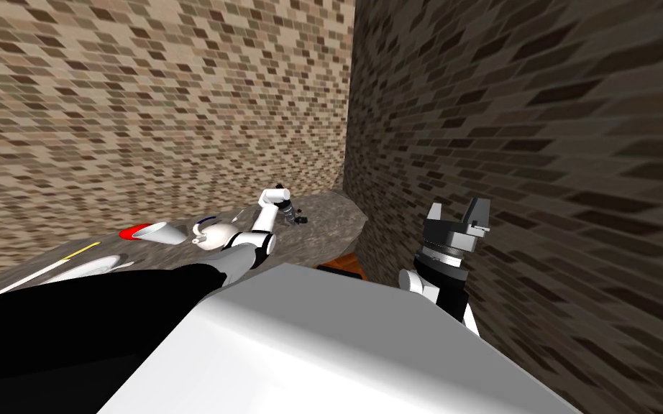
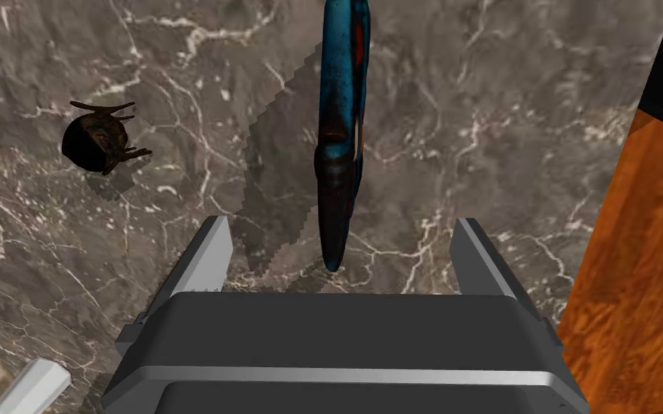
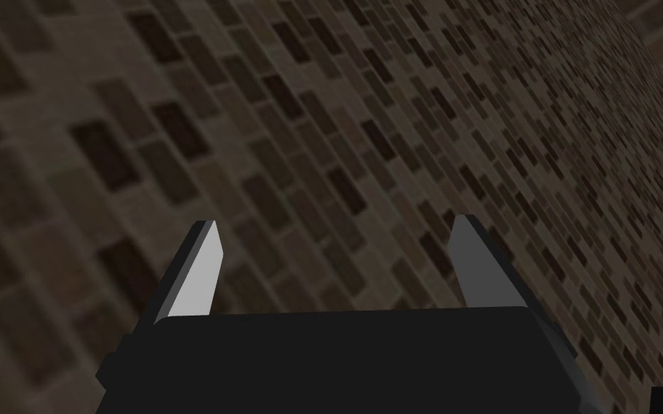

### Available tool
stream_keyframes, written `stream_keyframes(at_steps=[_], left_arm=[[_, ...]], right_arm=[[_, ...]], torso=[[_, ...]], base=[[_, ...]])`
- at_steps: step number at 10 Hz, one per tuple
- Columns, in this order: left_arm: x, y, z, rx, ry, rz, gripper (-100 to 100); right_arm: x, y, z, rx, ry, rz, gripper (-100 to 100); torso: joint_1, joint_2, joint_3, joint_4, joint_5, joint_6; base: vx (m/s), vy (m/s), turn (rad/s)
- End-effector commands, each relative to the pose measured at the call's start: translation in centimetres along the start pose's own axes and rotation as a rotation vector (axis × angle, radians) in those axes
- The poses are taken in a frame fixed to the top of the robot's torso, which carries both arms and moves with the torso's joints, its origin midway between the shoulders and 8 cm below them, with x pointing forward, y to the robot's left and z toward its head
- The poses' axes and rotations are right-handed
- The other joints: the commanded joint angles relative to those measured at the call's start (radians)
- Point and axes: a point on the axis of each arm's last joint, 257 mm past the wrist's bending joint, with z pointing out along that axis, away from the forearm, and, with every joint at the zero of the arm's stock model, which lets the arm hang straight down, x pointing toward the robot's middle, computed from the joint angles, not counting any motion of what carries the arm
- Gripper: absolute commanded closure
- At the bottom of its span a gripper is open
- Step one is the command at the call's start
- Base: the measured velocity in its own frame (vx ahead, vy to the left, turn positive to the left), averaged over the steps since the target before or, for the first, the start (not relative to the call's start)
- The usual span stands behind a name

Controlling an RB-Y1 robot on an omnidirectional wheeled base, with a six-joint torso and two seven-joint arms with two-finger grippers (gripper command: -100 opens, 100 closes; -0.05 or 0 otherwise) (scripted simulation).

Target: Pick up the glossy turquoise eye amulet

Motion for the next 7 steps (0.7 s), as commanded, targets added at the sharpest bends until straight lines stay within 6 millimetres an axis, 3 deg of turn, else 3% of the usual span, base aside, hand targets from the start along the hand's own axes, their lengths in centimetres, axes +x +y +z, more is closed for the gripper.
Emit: stream_keyframes(at_steps=[1, 5, 6, 7], left_arm=[[-0.1, 1.1, -0.2, -0.05, -0.001, -0.006, -100], [-0.2, 2.0, -0.5, -0.094, -0.004, -0.01, -100], [-0.2, 2.1, -0.5, -0.097, -0.005, -0.01, 0], [-0.2, 2.1, 0.5, -0.095, -0.004, -0.01, -100]], right_arm=[[0.0, 0.0, 0.0, 0.0, 0.0, 0.0, 0], [0.0, 0.0, 0.0, 0.0, 0.0, 0.0, 0], [0.0, 0.0, 0.0, 0.0, 0.0, 0.0, 0], [0.0, 0.0, 0.0, 0.0, 0.0, 0.0, 0]], torso=[[0.0, 0.0, 0.0, 0.0, 0.0, 0.0], [0.001, 0.002, 0.001, 0.0, 0.0, 0.0], [0.001, 0.004, 0.002, 0.001, 0.0, 0.0], [0.002, 0.005, 0.003, 0.001, 0.0, 0.0]], base=[[0.086, -0.021, -0.039], [0.045, -0.011, -0.015], [0.0, 0.0, 0.0], [0.0, 0.0, 0.0]])
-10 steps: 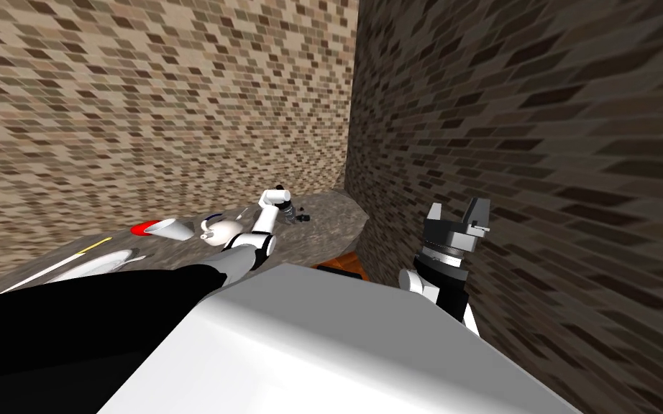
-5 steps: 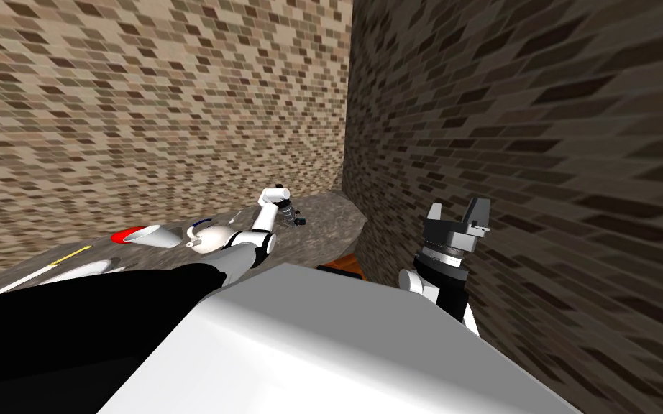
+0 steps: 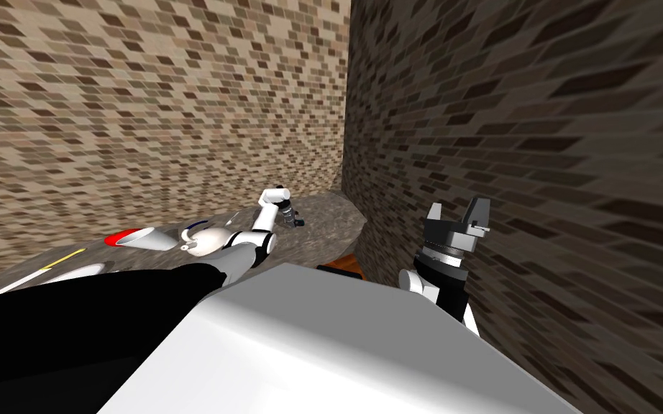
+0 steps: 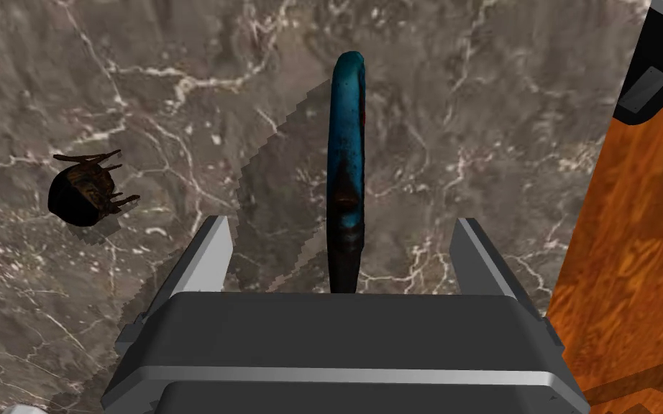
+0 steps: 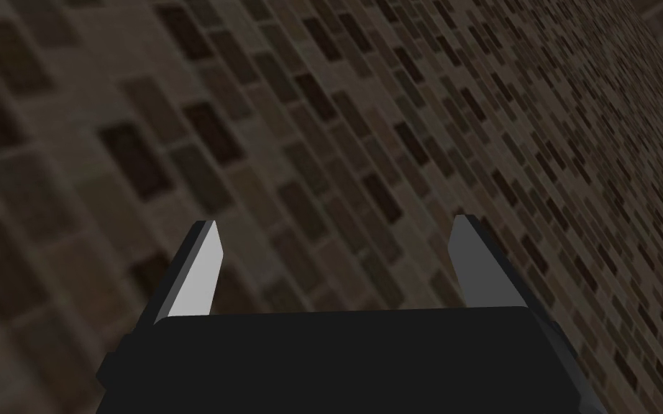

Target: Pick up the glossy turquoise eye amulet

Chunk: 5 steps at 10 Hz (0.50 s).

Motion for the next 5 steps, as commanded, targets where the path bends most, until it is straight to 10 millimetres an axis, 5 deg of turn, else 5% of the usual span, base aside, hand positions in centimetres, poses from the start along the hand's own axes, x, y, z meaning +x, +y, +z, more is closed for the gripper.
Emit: stream_keyframes(at_steps=[1, 3, 4, 5], left_arm=[[0.09, -0.06, 0.91, 0.004, 0.002, 0.0, -100], [0.18, 0.05, 1.1, 0.003, 0.002, 0.0, -100], [0.2, 0.03, 1.17, 0.004, 0.003, 0.001, 100], [0.19, 0.03, 1.16, 0.004, 0.003, 0.0, 100]], right_arm=[[0.0, 0.0, 0.0, 0.0, 0.0, 0.0, 0], [0.0, 0.0, 0.0, 0.0, 0.0, 0.0, 0], [0.0, 0.0, 0.0, 0.0, 0.0, 0.0, 0], [0.0, 0.0, 0.0, 0.0, 0.0, 0.0, 0]], torso=[[0.0, 0.0, 0.0, 0.0, 0.0, 0.0], [0.0, 0.0, 0.0, 0.0, 0.0, 0.0], [0.0, 0.0, 0.0, 0.0, 0.0, 0.0], [0.0, 0.0, 0.0, 0.0, 0.0, 0.0]], base=[[-0.003, 0.006, 0.0], [-0.002, 0.003, -0.001], [0.0, 0.0, 0.0], [0.0, 0.0, 0.0]])
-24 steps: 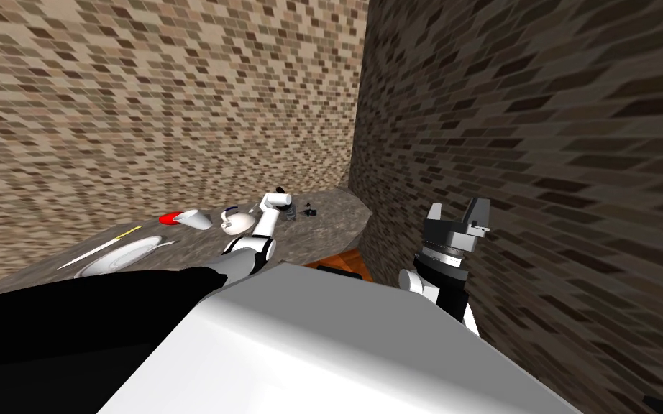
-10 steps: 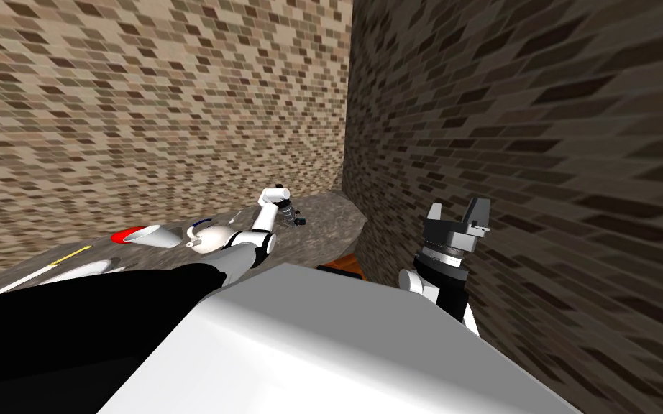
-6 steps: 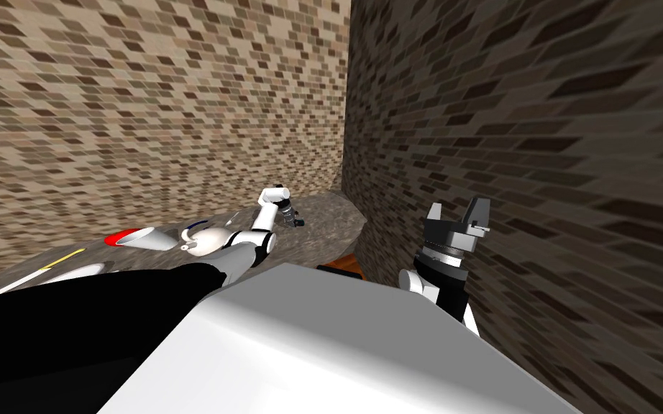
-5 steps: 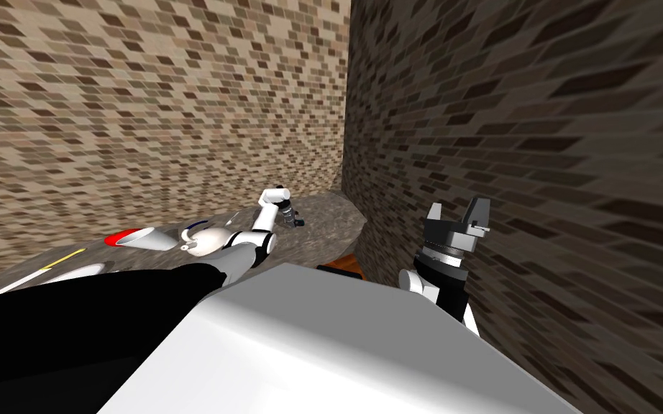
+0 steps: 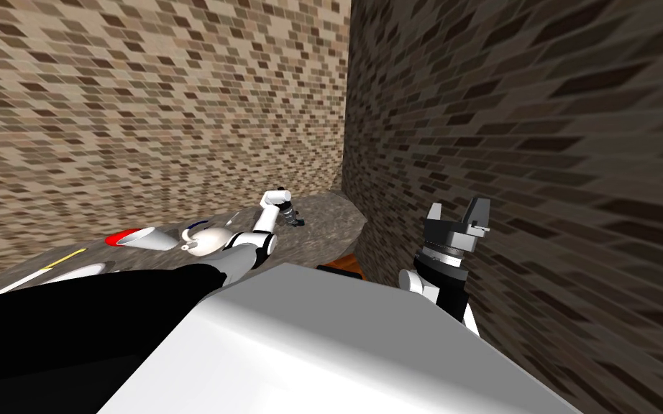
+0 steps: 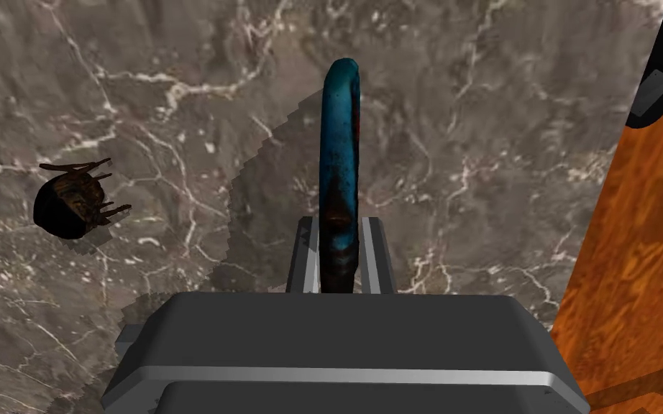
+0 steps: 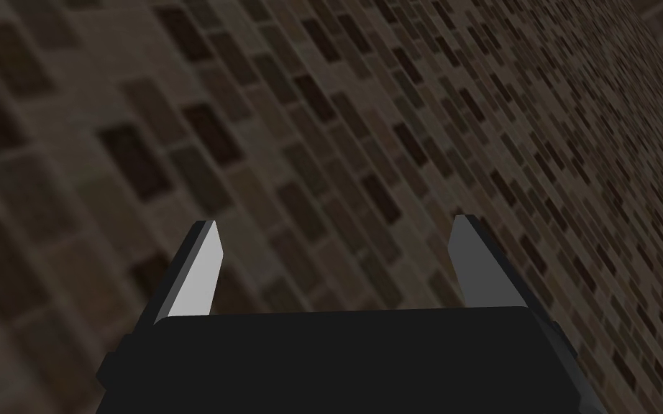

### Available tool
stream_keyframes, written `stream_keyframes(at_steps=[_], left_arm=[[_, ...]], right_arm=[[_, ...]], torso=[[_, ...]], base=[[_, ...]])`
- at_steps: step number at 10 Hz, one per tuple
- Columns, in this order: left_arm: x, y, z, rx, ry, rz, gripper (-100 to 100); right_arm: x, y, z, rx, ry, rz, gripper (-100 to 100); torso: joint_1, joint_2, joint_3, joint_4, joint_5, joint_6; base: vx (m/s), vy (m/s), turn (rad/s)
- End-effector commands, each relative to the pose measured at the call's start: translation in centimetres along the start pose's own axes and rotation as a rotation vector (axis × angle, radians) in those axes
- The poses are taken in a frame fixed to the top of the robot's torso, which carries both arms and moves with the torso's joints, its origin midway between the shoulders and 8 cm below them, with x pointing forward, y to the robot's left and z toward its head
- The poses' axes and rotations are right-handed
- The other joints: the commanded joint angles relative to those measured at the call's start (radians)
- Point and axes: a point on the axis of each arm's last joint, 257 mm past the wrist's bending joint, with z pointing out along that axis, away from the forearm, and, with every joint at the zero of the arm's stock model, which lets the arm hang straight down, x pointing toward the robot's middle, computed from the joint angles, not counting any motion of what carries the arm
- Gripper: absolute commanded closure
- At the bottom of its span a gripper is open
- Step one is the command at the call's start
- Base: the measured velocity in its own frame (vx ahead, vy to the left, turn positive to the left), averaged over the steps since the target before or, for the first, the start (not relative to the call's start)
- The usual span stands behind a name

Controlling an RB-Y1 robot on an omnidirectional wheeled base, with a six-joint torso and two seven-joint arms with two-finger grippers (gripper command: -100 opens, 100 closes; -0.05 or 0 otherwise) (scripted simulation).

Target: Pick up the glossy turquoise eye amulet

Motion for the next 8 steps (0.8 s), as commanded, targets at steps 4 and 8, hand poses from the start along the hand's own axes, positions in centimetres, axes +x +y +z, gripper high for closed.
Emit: stream_keyframes(at_steps=[4, 8], left_arm=[[0.0, 0.0, 0.0, 0.0, 0.0, 0.0, 0], [-0.2, -0.1, -1.3, 0.0, -0.002, 0.0, 0]], right_arm=[[0.0, 0.0, 0.0, 0.0, 0.0, 0.0, 0], [0.0, 0.0, 0.0, 0.0, 0.0, 0.0, 0]], torso=[[0.0, 0.0, 0.0, 0.0, 0.0, 0.0], [0.0, 0.0, 0.0, 0.0, 0.0, 0.0]], base=[[0.0, 0.0, 0.0], [0.002, -0.003, 0.0]])
